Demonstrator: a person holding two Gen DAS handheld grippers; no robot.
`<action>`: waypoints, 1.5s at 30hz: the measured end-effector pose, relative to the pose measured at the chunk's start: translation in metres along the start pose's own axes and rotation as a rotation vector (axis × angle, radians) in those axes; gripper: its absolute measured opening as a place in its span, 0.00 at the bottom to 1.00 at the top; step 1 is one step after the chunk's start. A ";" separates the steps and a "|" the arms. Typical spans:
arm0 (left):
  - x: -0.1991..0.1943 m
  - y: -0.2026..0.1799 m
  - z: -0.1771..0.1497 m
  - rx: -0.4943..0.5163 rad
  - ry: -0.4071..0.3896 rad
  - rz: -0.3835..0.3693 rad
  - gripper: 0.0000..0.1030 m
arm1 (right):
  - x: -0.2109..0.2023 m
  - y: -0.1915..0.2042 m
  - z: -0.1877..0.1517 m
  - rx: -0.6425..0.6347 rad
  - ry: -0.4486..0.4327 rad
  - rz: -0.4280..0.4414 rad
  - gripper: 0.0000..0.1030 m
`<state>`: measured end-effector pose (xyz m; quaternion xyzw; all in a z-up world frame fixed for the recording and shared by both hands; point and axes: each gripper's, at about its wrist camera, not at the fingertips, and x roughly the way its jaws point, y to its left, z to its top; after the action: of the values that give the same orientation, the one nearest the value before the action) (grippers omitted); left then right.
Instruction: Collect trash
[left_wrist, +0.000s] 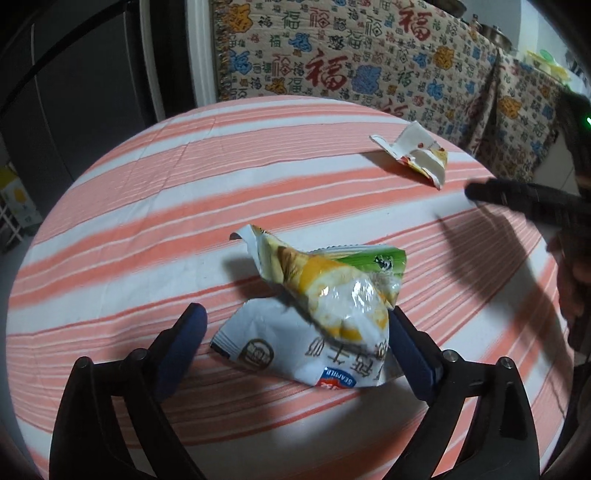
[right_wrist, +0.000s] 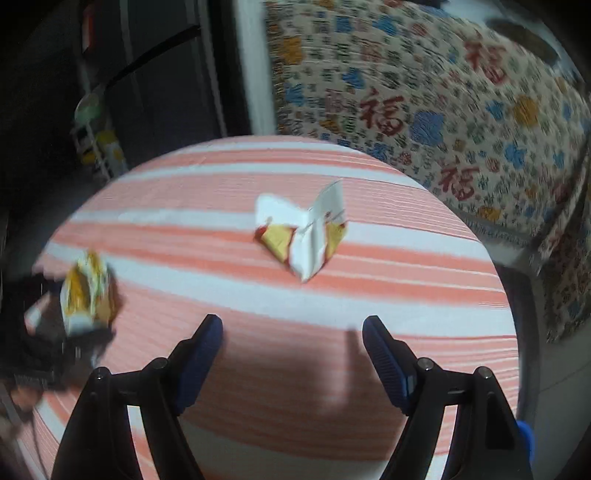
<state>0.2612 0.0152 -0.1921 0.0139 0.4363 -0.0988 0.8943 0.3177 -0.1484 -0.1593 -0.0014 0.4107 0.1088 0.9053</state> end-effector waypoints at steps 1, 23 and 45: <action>0.000 0.001 0.000 0.000 0.001 0.002 0.96 | 0.003 -0.009 0.007 0.049 -0.008 0.013 0.78; -0.017 0.011 -0.016 -0.058 -0.024 -0.057 0.97 | -0.019 0.004 -0.008 0.114 0.003 0.049 0.11; -0.008 -0.005 -0.016 0.020 0.019 0.034 1.00 | -0.026 0.056 -0.057 -0.257 0.056 -0.314 0.10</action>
<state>0.2432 0.0134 -0.1958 0.0314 0.4433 -0.0879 0.8915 0.2475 -0.1043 -0.1729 -0.1841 0.4130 0.0176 0.8918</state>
